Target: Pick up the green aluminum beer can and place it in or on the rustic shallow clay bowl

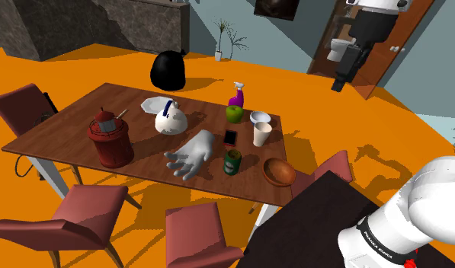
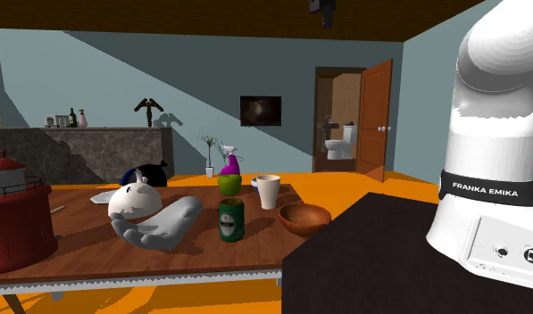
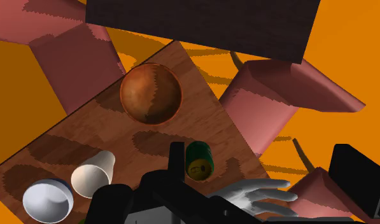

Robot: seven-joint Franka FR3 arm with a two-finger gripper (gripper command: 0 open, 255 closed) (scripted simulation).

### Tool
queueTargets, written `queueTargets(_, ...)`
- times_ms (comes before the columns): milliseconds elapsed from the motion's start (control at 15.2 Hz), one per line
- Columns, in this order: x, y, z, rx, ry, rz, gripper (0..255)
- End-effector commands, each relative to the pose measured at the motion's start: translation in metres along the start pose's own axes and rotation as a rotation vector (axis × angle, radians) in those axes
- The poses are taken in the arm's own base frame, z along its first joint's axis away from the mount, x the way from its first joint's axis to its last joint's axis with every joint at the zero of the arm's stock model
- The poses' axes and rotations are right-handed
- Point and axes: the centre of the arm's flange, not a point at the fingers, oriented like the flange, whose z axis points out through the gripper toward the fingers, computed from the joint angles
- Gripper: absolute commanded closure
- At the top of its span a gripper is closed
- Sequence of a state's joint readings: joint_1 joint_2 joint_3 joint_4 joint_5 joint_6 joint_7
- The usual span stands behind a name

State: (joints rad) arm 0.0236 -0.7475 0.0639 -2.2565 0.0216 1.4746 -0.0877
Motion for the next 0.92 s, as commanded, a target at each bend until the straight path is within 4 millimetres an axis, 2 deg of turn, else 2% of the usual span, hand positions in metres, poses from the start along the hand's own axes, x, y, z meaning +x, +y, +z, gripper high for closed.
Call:
queueTargets(0,0.0,0.0,0.0,0.0,0.0,0.0,0)
queueTargets(858,0.082,-0.003,0.149,0.003,0.02,0.01,0)
